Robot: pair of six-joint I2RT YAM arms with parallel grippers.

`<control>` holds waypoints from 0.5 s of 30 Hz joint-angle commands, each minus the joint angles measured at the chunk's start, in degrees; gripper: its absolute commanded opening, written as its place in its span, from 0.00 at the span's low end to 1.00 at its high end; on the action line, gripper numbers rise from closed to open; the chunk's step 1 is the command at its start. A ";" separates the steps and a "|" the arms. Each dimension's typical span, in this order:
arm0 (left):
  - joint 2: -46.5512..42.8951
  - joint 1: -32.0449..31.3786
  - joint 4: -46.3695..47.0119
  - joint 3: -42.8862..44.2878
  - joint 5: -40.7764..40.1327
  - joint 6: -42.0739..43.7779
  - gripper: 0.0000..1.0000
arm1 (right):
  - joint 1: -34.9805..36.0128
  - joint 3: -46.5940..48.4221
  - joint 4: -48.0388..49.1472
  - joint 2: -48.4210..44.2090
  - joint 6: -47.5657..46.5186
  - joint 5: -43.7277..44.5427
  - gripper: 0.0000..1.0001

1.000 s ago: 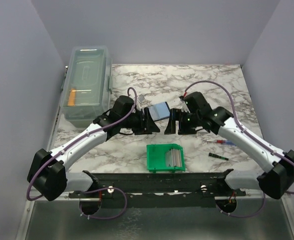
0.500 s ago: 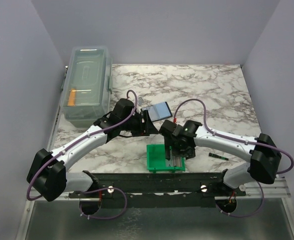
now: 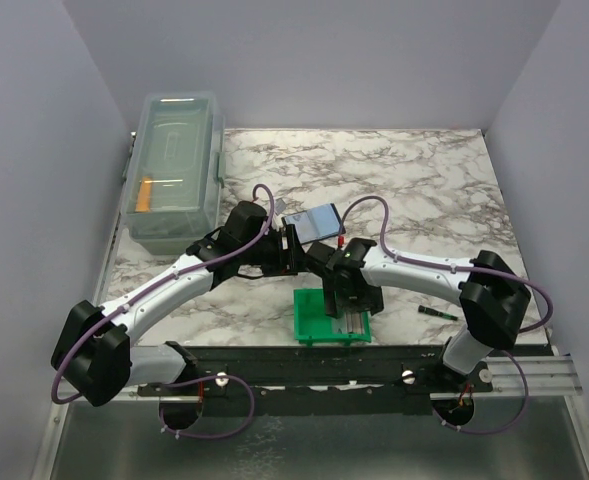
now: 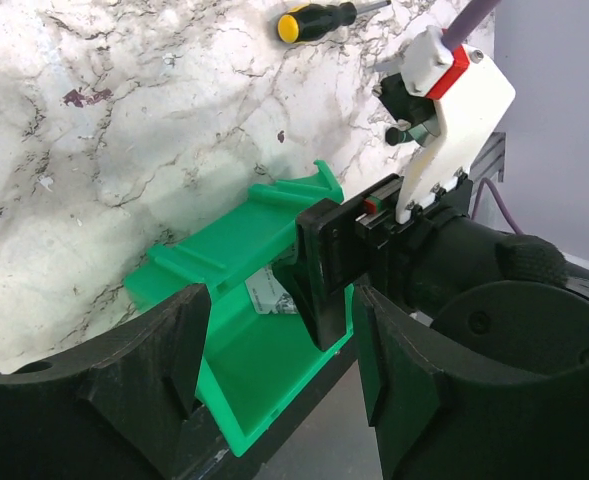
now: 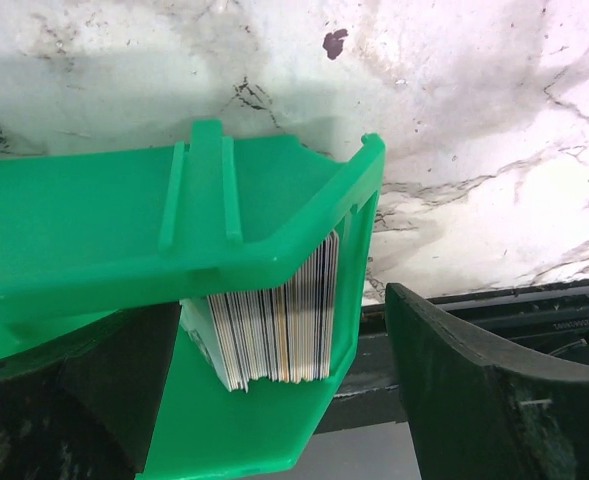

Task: Put the credit cards into the card holder
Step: Pick up the credit card from the storage box.

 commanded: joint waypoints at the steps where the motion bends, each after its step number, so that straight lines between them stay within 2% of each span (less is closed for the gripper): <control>1: -1.22 -0.26 0.95 0.57 -0.82 1.38 0.65 | 0.36 1.78 -1.79 1.66 0.23 4.28 0.85; 8: -0.69 -0.25 1.01 0.93 -0.52 1.60 0.66 | 0.36 2.36 -5.74 0.52 1.58 6.40 0.79; 15: -0.55 -0.25 1.21 1.01 -0.27 1.65 0.66 | 0.36 3.56 -6.87 0.01 1.37 6.49 0.62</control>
